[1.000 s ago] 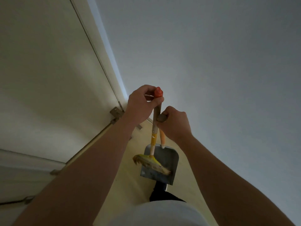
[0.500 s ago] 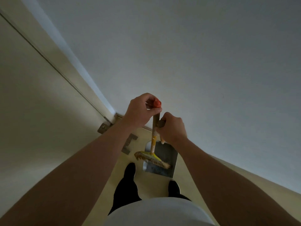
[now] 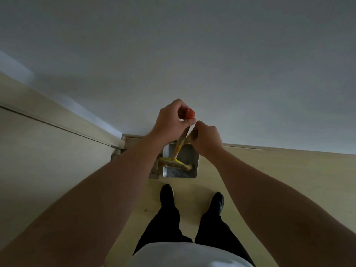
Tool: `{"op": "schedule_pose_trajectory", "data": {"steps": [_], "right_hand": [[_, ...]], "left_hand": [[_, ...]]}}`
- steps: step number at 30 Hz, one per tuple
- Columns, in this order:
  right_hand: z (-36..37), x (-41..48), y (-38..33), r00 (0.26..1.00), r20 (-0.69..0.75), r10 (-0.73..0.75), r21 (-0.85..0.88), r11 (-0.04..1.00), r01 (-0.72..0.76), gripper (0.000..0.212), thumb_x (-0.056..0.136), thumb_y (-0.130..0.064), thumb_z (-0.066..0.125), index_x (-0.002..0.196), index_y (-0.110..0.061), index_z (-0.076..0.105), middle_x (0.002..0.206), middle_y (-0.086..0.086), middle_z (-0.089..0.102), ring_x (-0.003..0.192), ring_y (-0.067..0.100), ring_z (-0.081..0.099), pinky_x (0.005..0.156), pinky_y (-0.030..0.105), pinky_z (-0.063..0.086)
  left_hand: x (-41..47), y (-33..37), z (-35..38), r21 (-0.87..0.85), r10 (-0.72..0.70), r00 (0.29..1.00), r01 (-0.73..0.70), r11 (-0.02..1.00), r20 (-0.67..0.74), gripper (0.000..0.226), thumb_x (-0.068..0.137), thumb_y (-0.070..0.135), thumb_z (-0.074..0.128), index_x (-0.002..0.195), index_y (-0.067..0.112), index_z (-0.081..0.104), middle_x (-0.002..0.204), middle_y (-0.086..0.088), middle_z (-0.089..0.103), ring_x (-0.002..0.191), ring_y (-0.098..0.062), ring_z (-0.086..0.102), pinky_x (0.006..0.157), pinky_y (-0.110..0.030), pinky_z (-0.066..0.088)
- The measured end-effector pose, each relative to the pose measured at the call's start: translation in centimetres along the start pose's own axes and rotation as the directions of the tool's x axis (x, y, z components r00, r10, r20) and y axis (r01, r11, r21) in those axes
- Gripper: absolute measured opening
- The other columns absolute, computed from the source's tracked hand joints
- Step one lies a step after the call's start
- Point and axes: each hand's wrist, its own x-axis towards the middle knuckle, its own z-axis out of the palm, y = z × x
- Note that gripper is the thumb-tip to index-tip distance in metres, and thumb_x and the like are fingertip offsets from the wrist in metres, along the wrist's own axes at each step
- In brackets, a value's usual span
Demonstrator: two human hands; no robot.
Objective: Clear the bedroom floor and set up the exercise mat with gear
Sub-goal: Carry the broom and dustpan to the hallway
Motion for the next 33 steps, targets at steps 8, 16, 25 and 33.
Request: {"op": "schedule_pose_trajectory", "data": {"steps": [8,16,25,33], "right_hand": [[1.9,1.3,-1.4,0.996,-0.073,0.048,0.064,0.997,-0.044,0.003,0.095,-0.02,0.061,0.096,-0.021,0.059,0.076,-0.002,0.063,0.064,0.014,0.061,0.055,0.029,0.053],[1.9,1.8,-1.5,0.995,-0.081,0.065,0.075,0.995,-0.059,0.008,0.094,-0.022,0.063,0.092,-0.021,0.056,0.076,-0.002,0.062,0.064,0.017,0.061,0.06,0.037,0.06],[2.5,-0.9,-0.3,0.995,0.099,0.013,-0.054,0.999,-0.008,0.026,0.091,-0.015,0.068,0.094,-0.022,0.043,0.073,-0.002,0.055,0.06,0.012,0.054,0.047,0.022,0.037],[1.7,-2.0,-1.1,0.993,0.103,0.057,-0.049,0.997,-0.052,0.026,0.091,-0.016,0.069,0.095,-0.02,0.044,0.073,-0.002,0.052,0.061,0.012,0.052,0.048,0.025,0.04]], "left_hand": [[1.4,-1.6,-0.8,0.009,0.013,1.0,-0.013,1.0,0.021,0.03,0.08,0.025,0.086,0.098,0.022,0.062,0.097,0.012,0.072,0.092,0.0,0.069,0.079,-0.012,0.047],[1.2,-1.9,-0.9,0.003,0.001,1.0,-0.001,1.0,0.014,0.031,0.082,0.025,0.086,0.102,0.021,0.063,0.101,0.012,0.072,0.094,0.0,0.068,0.082,-0.012,0.046],[0.9,-2.2,-0.3,-0.012,-0.075,0.994,0.074,0.997,-0.081,0.031,0.084,0.027,0.083,0.109,0.021,0.066,0.101,0.014,0.07,0.092,0.004,0.064,0.08,-0.009,0.042],[0.7,-1.3,-0.1,-0.003,-0.08,0.993,0.08,0.997,-0.092,0.031,0.083,0.026,0.084,0.109,0.019,0.067,0.103,0.011,0.071,0.093,-0.003,0.067,0.082,-0.013,0.046]]}}
